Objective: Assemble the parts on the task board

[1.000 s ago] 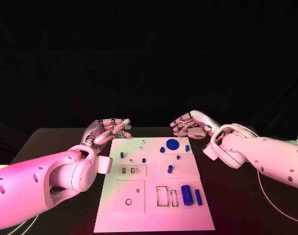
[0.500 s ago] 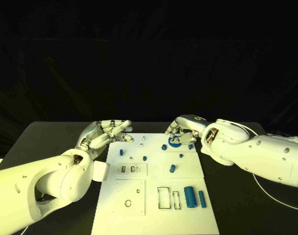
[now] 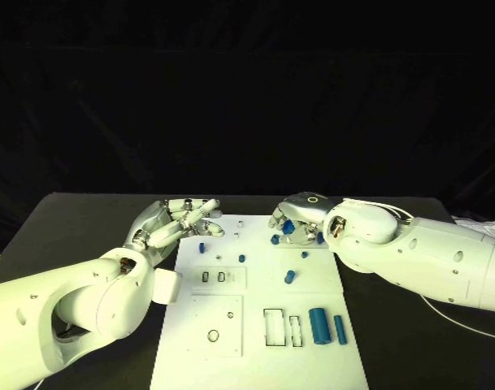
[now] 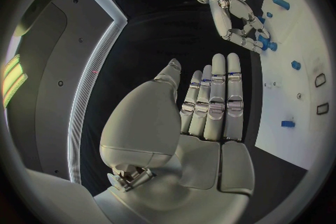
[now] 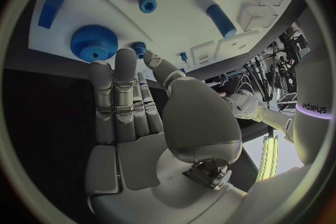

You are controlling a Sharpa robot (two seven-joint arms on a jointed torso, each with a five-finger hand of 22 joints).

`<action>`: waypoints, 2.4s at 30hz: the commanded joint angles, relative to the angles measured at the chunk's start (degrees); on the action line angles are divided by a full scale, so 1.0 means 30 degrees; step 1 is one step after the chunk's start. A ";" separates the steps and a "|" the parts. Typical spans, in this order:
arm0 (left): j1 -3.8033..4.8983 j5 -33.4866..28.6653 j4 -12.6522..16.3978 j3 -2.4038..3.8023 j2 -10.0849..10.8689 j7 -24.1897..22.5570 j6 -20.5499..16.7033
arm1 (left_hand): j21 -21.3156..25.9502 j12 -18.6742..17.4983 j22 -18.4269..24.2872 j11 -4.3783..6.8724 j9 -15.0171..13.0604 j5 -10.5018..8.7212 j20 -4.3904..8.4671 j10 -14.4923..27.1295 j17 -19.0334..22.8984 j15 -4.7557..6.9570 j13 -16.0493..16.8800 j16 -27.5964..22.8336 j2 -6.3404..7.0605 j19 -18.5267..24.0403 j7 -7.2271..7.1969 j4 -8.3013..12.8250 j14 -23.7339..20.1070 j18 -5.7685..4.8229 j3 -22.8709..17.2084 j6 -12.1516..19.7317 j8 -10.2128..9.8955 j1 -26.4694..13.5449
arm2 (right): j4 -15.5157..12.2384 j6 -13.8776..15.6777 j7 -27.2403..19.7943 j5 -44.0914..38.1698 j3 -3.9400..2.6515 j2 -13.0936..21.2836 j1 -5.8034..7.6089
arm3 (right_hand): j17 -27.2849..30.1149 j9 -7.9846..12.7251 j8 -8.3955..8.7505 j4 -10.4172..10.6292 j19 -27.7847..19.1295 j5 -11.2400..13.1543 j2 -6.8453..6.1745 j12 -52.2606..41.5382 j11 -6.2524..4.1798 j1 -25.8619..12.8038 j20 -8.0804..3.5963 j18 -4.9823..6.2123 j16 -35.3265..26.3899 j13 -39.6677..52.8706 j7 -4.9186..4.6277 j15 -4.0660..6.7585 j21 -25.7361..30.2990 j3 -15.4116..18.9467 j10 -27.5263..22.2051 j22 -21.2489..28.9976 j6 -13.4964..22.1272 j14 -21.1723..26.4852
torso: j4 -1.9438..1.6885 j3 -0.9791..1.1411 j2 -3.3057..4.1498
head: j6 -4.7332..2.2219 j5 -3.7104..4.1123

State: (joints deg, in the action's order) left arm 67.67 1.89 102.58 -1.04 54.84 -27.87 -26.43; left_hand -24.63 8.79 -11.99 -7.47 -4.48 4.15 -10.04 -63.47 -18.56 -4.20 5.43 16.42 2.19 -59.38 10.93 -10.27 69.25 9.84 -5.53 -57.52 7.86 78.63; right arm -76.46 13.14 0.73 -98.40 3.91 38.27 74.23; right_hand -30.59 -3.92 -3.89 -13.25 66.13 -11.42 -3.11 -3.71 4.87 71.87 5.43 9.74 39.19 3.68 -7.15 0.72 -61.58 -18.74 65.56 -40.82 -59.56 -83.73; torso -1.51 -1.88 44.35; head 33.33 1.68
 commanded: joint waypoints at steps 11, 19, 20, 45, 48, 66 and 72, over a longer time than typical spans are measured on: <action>0.0049 -0.0051 0.0011 0.0022 0.0055 -0.0021 0.0334 | -0.0017 -0.0168 -0.0010 -0.0112 0.0026 -0.0058 -0.0101 0.0033 -0.0060 -0.0039 0.0008 -0.0077 -0.0069 0.0098 0.0154 0.0098 -0.0095 0.0146 0.0044 0.0070 -0.0159 0.0028 | 0.0148 -0.1824 0.0285 -0.1106 -0.0001 -0.0282 0.0019 | -0.1067 -0.0080 -0.0027 0.0342 0.0297 0.0172 -0.0036 0.0023 -0.0065 0.0038 0.0029 -0.0440 0.1122 0.0038 0.0013 -0.0084 -0.0619 -0.0180 -0.0055 -0.0743 -0.0383 -0.0491 | -0.0073 0.0017 0.0165 | 0.0062 -0.0026; 0.0054 -0.0057 0.0047 0.0022 0.0098 0.0027 0.0390 | -0.0015 -0.0177 -0.0009 -0.0117 0.0027 -0.0058 -0.0104 0.0038 -0.0070 -0.0043 0.0009 -0.0084 -0.0068 0.0103 0.0162 0.0101 -0.0099 0.0145 0.0048 0.0074 -0.0166 0.0023 | 0.0459 -0.1979 0.0369 -0.1191 0.0004 -0.0453 0.0019 | -0.1767 -0.0154 -0.0146 0.0671 0.0419 0.0227 0.0213 0.0008 -0.0072 0.0033 0.0039 -0.0509 0.1882 0.0039 -0.0166 -0.0088 -0.1049 -0.0440 0.0058 -0.1271 -0.0966 -0.0393 | -0.0062 0.0014 0.0149 | 0.0210 -0.0048; 0.0055 -0.0057 0.0046 0.0022 0.0103 0.0032 0.0396 | -0.0013 -0.0187 -0.0009 -0.0123 0.0028 -0.0057 -0.0107 0.0043 -0.0080 -0.0047 0.0009 -0.0091 -0.0068 0.0108 0.0169 0.0103 -0.0103 0.0145 0.0052 0.0080 -0.0174 0.0019 | 0.0464 -0.1988 0.0368 -0.1193 0.0004 -0.0459 0.0019 | -0.1884 -0.0167 -0.0166 0.0719 0.0454 0.0232 0.0252 0.0001 -0.0078 0.0032 0.0039 -0.0523 0.2002 0.0042 -0.0165 -0.0086 -0.1120 -0.0480 0.0100 -0.1369 -0.1053 -0.0391 | -0.0048 0.0017 0.0152 | 0.0217 -0.0055; 0.0086 -0.0125 0.0086 0.0022 0.0179 0.0261 0.0656 | -0.0011 -0.0290 -0.0016 -0.0145 0.0032 -0.0038 -0.0128 0.0069 -0.0230 -0.0061 0.0021 -0.0152 -0.0185 0.0131 0.0200 0.0211 -0.0092 0.0155 -0.0011 0.0107 -0.0252 0.0122 | 0.1041 -0.2724 0.0467 -0.0884 0.0054 -0.0990 -0.0013 | -0.3463 -0.0266 -0.0031 0.1755 0.0806 0.1303 0.0158 0.0052 -0.0186 -0.0117 0.0011 -0.0698 0.3762 0.0028 -0.0073 -0.0032 -0.2119 -0.1115 0.0582 -0.2645 -0.1765 -0.0267 | -0.0026 0.0039 0.0194 | 0.0373 -0.0115; 0.0092 -0.0146 0.0080 0.0022 0.0185 0.0275 0.0665 | -0.0013 -0.0303 -0.0018 -0.0147 0.0031 -0.0038 -0.0129 0.0070 -0.0253 -0.0060 0.0023 -0.0158 -0.0201 0.0131 0.0203 0.0235 -0.0086 0.0157 -0.0025 0.0108 -0.0262 0.0146 | 0.1104 -0.2575 0.0402 -0.0665 0.0061 -0.1014 -0.0020 | -0.3619 -0.0284 -0.0044 0.1780 0.0836 0.1135 0.0191 0.0030 -0.0191 0.0027 0.0010 -0.0712 0.3927 0.0035 -0.0073 -0.0028 -0.2204 -0.1261 0.0621 -0.2758 -0.1851 -0.0257 | -0.0016 0.0042 0.0181 | 0.0384 -0.0151; 0.0118 -0.0401 0.0012 0.0022 0.0222 0.0258 0.0881 | -0.0034 -0.0389 -0.0037 -0.0143 0.0026 -0.0033 -0.0131 0.0049 -0.0411 -0.0051 0.0040 -0.0214 -0.0297 0.0128 0.0204 0.0408 -0.0063 0.0170 -0.0122 0.0093 -0.0319 0.0319 | 0.1073 0.2941 0.1643 0.0668 -0.0016 -0.1533 0.0008 | -0.5393 -0.0615 -0.0171 0.1876 0.1869 0.1478 0.0520 0.0020 -0.0306 0.0807 -0.0096 -0.1067 0.5774 0.0082 -0.0110 0.0068 -0.3650 -0.2335 0.1434 -0.4929 -0.2532 -0.0456 | -0.0048 0.0048 0.0228 | 0.0224 -0.0249; 0.0124 -0.0404 0.0087 0.0022 0.0259 0.0213 0.1056 | -0.0038 -0.0411 -0.0041 -0.0142 0.0026 -0.0029 -0.0130 0.0050 -0.0444 -0.0048 0.0042 -0.0229 -0.0323 0.0129 0.0199 0.0445 -0.0062 0.0171 -0.0150 0.0094 -0.0334 0.0359 | 0.1343 0.3373 0.2062 0.0625 -0.0038 -0.2127 0.0090 | -0.5456 -0.0674 -0.0099 0.2129 0.1833 0.1804 0.0384 0.0052 -0.0276 0.0596 -0.0055 -0.1074 0.5905 0.0056 -0.0109 0.0029 -0.3741 -0.2433 0.1360 -0.5019 -0.2507 -0.0391 | -0.0070 0.0053 0.0305 | 0.0145 -0.0325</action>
State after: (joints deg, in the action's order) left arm 67.95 0.94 102.63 -1.03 55.63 -26.77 -24.98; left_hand -24.63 7.94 -12.02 -7.67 -4.44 4.16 -10.25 -63.26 -19.84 -4.20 5.47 15.92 1.36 -59.16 11.13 -9.25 69.25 9.82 -5.92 -57.31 7.15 79.45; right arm -72.64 20.67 4.87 -96.50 3.83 32.15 74.43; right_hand -46.89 -4.85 -4.23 -7.04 71.53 -6.28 -1.69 -3.72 4.05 73.94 5.14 7.06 56.60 3.90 -7.29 0.72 -72.57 -25.95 69.47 -55.83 -66.83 -83.72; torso -1.67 -1.71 45.10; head 33.88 0.77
